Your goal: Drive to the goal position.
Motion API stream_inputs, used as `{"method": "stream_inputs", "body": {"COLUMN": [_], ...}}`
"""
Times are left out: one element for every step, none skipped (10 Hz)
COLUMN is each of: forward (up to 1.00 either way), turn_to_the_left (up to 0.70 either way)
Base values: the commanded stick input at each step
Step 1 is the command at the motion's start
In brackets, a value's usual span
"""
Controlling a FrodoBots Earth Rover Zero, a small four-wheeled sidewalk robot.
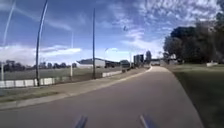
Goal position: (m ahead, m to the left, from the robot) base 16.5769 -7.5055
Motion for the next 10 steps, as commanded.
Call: {"method": "stream_inputs", "body": {"forward": [0.7,0.7,0.7,0.7,0.7,0.7,0.7,0.7,0.7,0.7], "turn_to_the_left": [-0.35,-0.35,-0.35,-0.35,-0.35,-0.35,-0.35,-0.35,-0.17,0.0]}}
